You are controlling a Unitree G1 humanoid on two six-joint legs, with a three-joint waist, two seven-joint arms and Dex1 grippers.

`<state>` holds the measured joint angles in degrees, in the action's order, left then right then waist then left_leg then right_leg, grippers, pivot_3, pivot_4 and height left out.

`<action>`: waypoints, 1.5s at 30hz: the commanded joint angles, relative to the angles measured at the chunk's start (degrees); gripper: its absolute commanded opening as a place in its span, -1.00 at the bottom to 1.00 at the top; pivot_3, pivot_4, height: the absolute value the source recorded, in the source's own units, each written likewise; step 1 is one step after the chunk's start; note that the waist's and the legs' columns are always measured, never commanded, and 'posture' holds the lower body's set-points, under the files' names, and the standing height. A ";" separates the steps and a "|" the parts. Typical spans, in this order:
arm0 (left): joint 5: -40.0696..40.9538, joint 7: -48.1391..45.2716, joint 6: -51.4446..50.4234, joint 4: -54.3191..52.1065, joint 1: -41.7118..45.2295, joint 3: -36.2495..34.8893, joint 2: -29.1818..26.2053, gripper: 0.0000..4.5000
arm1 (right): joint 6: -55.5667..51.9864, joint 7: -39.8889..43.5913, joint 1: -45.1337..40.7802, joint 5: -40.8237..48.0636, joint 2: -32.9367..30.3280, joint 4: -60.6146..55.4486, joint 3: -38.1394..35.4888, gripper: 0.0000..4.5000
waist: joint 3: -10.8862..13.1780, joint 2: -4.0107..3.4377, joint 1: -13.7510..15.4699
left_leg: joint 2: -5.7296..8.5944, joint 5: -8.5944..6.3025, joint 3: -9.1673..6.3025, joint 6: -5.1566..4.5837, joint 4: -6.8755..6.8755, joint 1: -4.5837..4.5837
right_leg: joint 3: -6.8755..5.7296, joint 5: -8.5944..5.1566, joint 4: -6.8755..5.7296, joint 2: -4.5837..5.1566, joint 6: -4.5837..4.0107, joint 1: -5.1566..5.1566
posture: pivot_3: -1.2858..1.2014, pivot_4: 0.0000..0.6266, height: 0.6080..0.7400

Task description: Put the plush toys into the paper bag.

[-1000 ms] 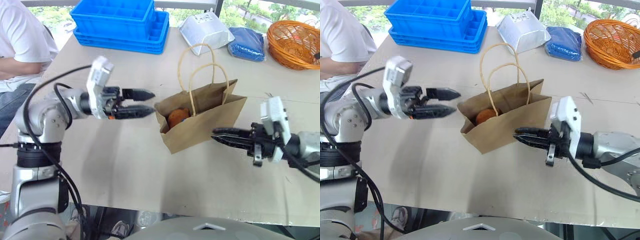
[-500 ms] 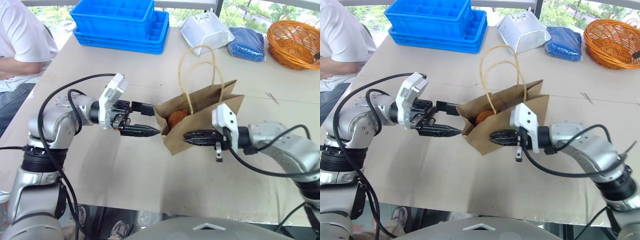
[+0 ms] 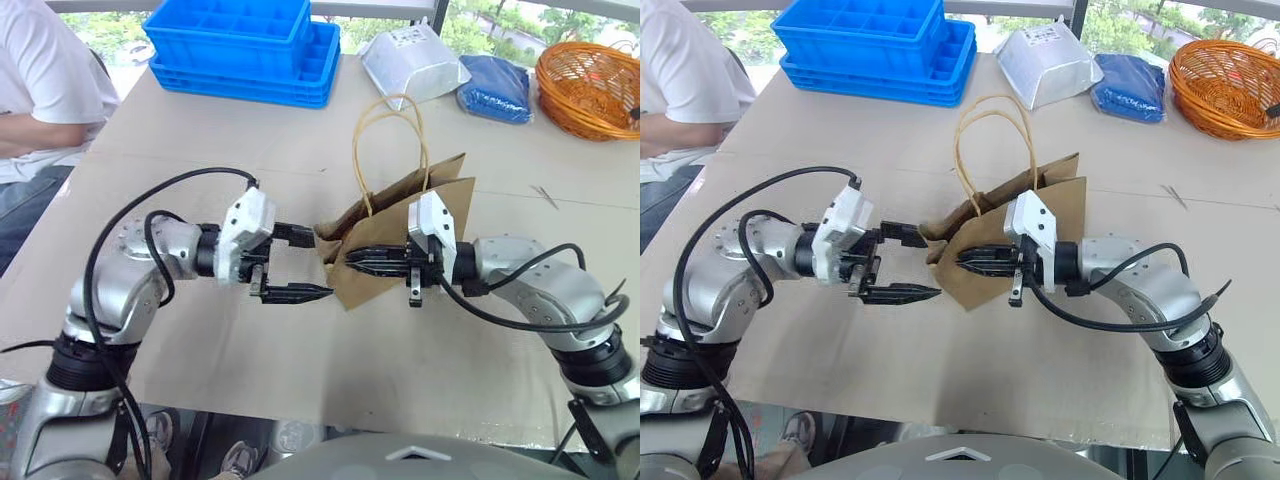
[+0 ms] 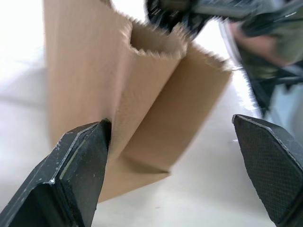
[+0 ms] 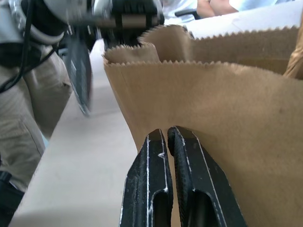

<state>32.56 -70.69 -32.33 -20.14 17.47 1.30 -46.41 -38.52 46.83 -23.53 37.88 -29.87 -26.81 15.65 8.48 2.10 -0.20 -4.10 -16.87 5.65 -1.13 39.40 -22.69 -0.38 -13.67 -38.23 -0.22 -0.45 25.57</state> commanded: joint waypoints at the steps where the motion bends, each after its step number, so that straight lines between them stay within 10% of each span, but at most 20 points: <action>1: -4.37 9.00 2.93 -4.08 -2.23 1.95 4.78 1.00 | -0.38 0.77 -0.68 2.30 0.38 -1.89 -2.84 -0.97 | -0.01 -0.01 0.13 | 0.01 0.00 0.01 0.00 0.00 0.00 | 0.02 0.00 -0.02 0.01 0.00 0.00 | 0.03 -0.52 1.00; 8: -6.66 15.70 5.54 -3.45 -2.89 3.83 11.74 1.00 | -1.90 0.03 1.23 4.02 -0.80 -4.66 -5.60 -0.97 | -0.02 0.01 0.75 | 0.01 -0.02 0.03 -0.03 0.02 0.01 | 0.03 0.01 -0.06 0.02 0.00 0.00 | 0.03 -0.52 1.00; 11: -7.13 15.06 7.13 -1.86 -2.31 3.47 12.33 0.68 | -2.80 -1.52 3.34 5.86 -2.32 -8.05 -9.00 -1.00 | -0.02 0.01 0.90 | 0.01 -0.02 0.02 -0.03 0.02 0.01 | 0.03 0.01 -0.07 0.04 0.00 0.00 | 0.03 -0.52 1.00; 19: -7.63 9.08 14.33 10.29 4.23 2.70 13.04 -0.98 | -4.33 -8.27 15.72 7.76 -8.34 -18.73 -20.67 -0.75 | -0.03 0.01 1.01 | 0.05 -0.02 -0.02 -0.03 0.04 0.02 | -0.03 0.00 -0.08 0.08 0.01 -0.05 | 0.03 -0.52 1.00; 27: -9.86 -8.64 28.84 37.06 20.44 2.21 9.81 -1.00 | -0.90 -8.70 37.45 5.25 -13.14 -26.95 -36.91 0.95 | -0.07 0.04 0.89 | 0.33 -0.01 -0.13 -0.03 0.05 0.01 | -0.10 0.00 -0.09 -0.17 0.02 -0.08 | 0.03 -0.52 1.00; 40: -11.93 -21.77 34.48 45.81 21.62 5.12 8.56 -1.00 | 10.12 -2.79 51.27 -0.17 -11.32 -24.73 -43.88 0.98 | -0.20 -0.07 0.91 | 0.37 -0.02 -0.12 -0.05 0.10 0.10 | 0.03 -0.01 -0.12 -0.20 0.04 -0.14 | 0.03 -0.52 1.00; 45: -10.11 -16.88 28.13 44.88 21.65 1.45 8.83 -0.23 | 13.41 -1.91 51.04 -2.73 -11.22 -21.81 -43.33 1.00 | -0.20 -0.07 0.92 | 0.38 -0.09 -0.12 -0.17 0.11 0.19 | 0.04 -0.02 -0.14 -0.21 0.04 -0.20 | 0.03 -0.52 1.00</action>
<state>21.25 -89.54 -2.46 26.52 38.48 4.94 -36.97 -27.02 44.44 27.72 35.65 -41.26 -48.58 -26.35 8.28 2.02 0.71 -3.72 -16.97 5.53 -1.30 39.51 -22.50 -0.34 -13.69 -38.37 -0.42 -0.41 25.37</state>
